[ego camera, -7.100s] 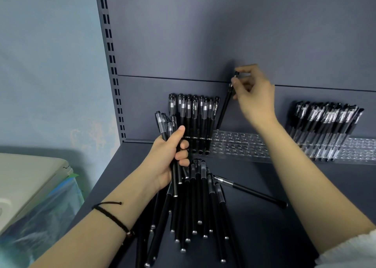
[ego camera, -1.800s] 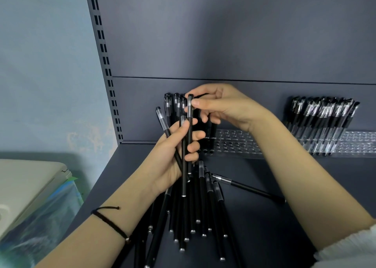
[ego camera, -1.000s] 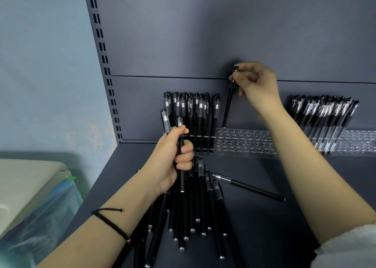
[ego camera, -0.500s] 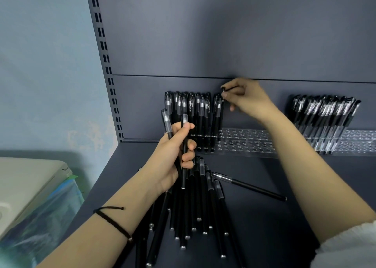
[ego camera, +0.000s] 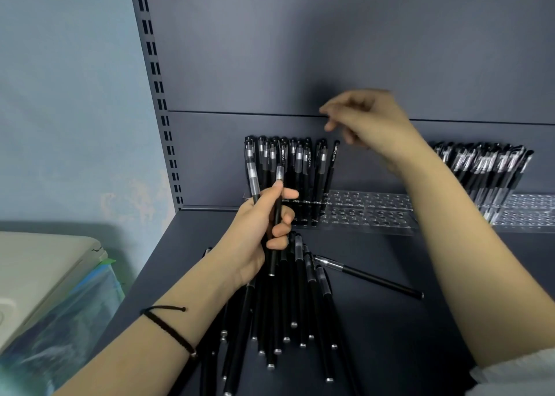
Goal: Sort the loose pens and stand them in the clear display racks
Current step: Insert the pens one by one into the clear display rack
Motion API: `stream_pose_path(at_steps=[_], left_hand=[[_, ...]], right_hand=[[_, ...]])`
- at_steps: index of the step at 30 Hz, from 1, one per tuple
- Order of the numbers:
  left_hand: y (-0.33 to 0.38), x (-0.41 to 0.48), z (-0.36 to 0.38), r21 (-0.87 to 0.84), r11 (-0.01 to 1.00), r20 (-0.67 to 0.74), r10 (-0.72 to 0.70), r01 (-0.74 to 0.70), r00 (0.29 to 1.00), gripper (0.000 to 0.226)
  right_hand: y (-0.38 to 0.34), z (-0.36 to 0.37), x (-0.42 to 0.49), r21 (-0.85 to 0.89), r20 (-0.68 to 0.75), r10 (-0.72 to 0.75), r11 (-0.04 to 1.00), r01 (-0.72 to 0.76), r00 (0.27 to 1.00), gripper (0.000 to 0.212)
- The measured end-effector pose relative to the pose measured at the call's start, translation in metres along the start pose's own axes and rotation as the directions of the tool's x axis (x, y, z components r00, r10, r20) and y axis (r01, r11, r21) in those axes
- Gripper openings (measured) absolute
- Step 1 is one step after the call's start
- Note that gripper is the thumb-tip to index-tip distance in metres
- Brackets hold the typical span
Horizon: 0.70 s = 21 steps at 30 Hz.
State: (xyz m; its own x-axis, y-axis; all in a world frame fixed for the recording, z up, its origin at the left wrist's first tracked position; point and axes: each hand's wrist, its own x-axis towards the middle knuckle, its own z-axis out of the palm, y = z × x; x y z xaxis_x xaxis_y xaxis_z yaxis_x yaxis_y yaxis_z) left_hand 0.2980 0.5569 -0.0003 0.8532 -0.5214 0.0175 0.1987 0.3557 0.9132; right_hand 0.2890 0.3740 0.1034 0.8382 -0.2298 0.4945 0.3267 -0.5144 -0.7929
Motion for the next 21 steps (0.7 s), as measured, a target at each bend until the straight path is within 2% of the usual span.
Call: stream_pose_path(at_steps=[3, 5, 9, 11, 14, 16, 18, 21], left_hand=[[0.001, 0.0, 0.0, -0.051, 0.998, 0.04, 0.026, -0.024, 0.999, 0.027], [0.001, 0.0, 0.001, -0.068, 0.997, 0.077, 0.044, -0.039, 0.996, 0.027], [0.002, -0.002, 0.001, -0.072, 0.996, 0.118, 0.068, -0.06, 0.991, 0.031], [0.004, -0.002, 0.001, -0.034, 0.998, 0.108, 0.06, -0.057, 0.992, 0.036], [0.004, 0.0, 0.001, 0.004, 1.0, 0.047, -0.015, 0.015, 0.999, 0.052], [0.002, 0.002, 0.0, -0.016, 0.998, 0.031, -0.061, 0.062, 0.998, 0.065], [0.0, 0.003, -0.003, -0.07, 0.994, 0.038, -0.087, 0.089, 0.996, 0.07], [0.0, 0.005, -0.005, -0.098, 0.989, 0.033, -0.108, 0.111, 0.994, 0.068]], right_hand=[[-0.009, 0.014, -0.01, -0.14, 0.295, 0.023, 0.99, 0.019, 0.955, 0.017], [-0.008, 0.023, -0.013, -0.213, 0.418, 0.029, 0.975, 0.066, 0.908, 0.014], [-0.003, 0.031, -0.014, -0.102, 0.467, 0.045, 0.995, 0.003, 0.883, 0.007], [-0.001, 0.03, -0.013, 0.03, 0.471, 0.032, 0.998, -0.053, 0.882, 0.007], [0.005, 0.027, -0.005, 0.381, 0.319, 0.031, 0.911, -0.159, 0.947, 0.008], [0.008, 0.02, 0.002, 0.487, 0.122, 0.066, 0.865, -0.118, 0.99, 0.01], [0.012, 0.011, 0.007, 0.405, -0.099, 0.068, 0.914, -0.022, 0.993, 0.009], [0.024, -0.003, 0.011, 0.052, -0.306, -0.062, 0.995, 0.082, 0.95, 0.006]])
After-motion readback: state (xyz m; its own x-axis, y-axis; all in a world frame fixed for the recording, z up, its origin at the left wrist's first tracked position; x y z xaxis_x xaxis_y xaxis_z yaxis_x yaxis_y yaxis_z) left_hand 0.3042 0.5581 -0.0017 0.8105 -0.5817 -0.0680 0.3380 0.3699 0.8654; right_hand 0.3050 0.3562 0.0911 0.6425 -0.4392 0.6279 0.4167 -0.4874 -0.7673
